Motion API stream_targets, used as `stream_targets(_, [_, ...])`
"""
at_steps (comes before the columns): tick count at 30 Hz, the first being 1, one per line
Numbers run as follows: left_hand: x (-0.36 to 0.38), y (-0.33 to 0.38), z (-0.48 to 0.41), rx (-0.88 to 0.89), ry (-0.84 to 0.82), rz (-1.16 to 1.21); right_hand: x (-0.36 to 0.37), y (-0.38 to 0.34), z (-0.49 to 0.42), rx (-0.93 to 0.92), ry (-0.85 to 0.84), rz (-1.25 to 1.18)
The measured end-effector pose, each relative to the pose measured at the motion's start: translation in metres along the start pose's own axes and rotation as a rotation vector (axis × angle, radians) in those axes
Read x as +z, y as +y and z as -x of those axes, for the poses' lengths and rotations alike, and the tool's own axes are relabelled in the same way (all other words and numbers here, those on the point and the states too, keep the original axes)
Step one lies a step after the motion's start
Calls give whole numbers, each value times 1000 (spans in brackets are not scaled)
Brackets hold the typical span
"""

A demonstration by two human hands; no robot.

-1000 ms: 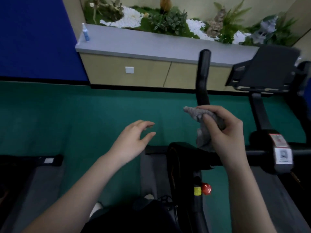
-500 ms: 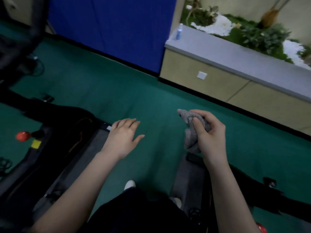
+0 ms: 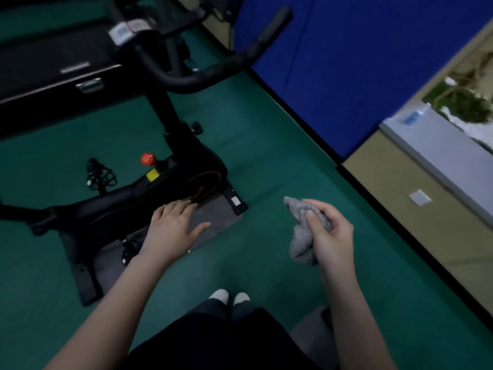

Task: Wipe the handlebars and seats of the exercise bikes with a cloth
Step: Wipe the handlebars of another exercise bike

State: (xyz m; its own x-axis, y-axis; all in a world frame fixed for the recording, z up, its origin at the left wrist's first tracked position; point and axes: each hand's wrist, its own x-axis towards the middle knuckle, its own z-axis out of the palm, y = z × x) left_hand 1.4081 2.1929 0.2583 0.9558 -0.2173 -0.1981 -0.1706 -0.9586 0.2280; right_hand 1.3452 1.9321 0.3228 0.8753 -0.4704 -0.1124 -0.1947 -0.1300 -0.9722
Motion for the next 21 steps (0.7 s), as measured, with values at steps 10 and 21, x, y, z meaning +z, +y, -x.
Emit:
stream_targets(10, [-8, -15, 54, -323, 235, 92, 42, -7, -30, 17, -361, 23])
stream_targets(21, [-24, -52, 46, -380, 302, 177, 85, -8, -31, 32, -413, 33])
